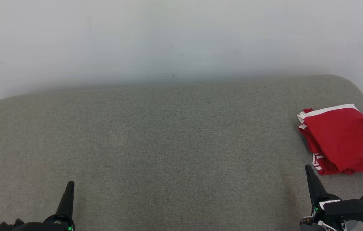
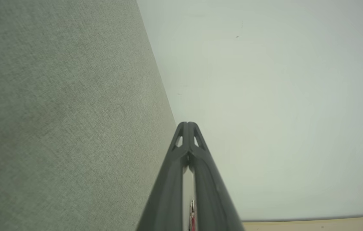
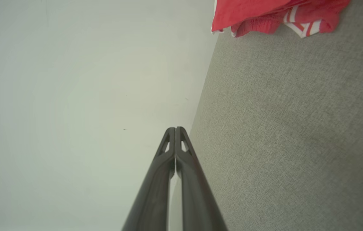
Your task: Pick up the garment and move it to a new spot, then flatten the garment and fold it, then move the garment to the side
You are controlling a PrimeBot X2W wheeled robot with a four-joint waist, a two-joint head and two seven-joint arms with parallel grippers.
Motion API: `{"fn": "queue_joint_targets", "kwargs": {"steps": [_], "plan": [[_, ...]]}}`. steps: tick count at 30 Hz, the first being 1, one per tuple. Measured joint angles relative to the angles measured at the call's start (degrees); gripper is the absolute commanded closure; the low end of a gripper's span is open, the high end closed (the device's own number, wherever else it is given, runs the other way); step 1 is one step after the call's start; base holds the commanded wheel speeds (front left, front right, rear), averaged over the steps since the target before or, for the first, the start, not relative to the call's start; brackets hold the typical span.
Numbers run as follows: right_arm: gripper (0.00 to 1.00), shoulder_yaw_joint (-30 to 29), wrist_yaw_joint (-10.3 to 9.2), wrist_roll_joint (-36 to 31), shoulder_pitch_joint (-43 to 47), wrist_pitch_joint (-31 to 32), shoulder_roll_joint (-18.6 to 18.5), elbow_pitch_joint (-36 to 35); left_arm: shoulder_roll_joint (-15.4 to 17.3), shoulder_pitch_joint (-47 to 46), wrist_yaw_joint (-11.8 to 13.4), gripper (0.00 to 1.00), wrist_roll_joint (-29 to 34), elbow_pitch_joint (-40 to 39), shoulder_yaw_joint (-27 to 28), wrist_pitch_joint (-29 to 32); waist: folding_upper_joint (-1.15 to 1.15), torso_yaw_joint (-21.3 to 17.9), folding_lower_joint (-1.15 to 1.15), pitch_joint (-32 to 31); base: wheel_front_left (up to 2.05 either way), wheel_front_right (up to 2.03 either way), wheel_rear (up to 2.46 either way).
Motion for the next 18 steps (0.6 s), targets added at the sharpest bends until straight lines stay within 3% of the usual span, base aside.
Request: {"fn": "queue_joint_targets", "kwargs": {"steps": [18], "plan": [[1.00,-1.40,0.00,7.42,-0.27,1.02,0.21,-0.55,0.04,-1.18,-0.46,1.00,-7.83,-0.07,0.13,1.93,0.00,0.52,0.00,0.69,0.00,0.00,0.00]]}}
